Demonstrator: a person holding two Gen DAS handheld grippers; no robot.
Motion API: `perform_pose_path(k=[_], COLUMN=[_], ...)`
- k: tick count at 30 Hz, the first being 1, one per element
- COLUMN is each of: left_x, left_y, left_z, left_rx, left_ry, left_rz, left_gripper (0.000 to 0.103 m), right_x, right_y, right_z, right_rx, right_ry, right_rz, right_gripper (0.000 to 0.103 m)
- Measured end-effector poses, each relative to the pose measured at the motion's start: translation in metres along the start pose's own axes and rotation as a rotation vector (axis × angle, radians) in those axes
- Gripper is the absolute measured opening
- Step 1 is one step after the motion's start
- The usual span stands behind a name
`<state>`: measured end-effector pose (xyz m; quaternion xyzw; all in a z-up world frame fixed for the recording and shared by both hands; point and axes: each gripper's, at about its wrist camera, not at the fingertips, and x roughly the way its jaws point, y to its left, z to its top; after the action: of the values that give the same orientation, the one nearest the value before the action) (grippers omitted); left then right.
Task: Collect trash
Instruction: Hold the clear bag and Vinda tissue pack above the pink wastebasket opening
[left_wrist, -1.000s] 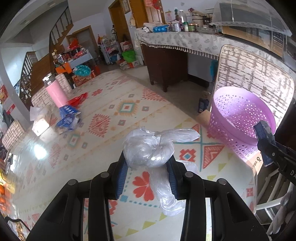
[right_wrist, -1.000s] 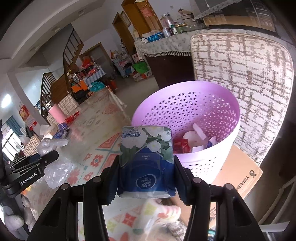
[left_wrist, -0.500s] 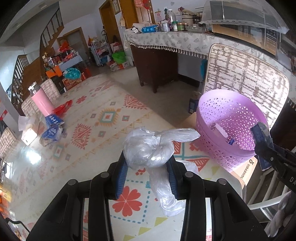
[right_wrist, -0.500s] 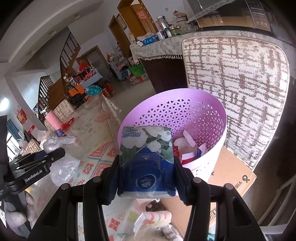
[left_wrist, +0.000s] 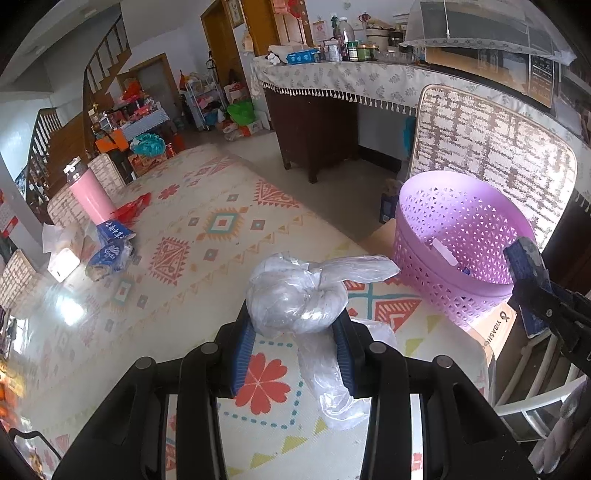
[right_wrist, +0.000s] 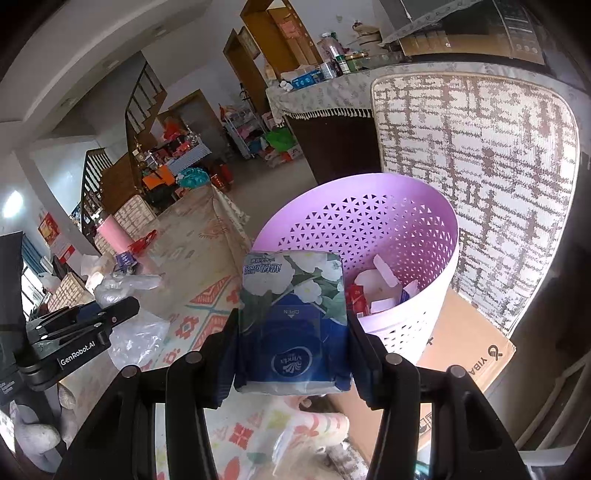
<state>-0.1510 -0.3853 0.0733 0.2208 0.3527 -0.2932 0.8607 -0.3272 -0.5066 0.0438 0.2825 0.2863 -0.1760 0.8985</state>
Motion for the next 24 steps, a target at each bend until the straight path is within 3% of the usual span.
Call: perform_pose_path(k=[24], left_x=[-0.025], left_y=[0.004], left_z=[-0.015], left_rx=[-0.01], left_ry=[-0.026], left_rz=[0.003], left_gripper=[0.038], right_x=[-0.024], right_y=[0.014], right_z=[-0.012], right_rx=[-0.031], right_ry=[-0.023], right_rz=[0.001], right_gripper=[0.057])
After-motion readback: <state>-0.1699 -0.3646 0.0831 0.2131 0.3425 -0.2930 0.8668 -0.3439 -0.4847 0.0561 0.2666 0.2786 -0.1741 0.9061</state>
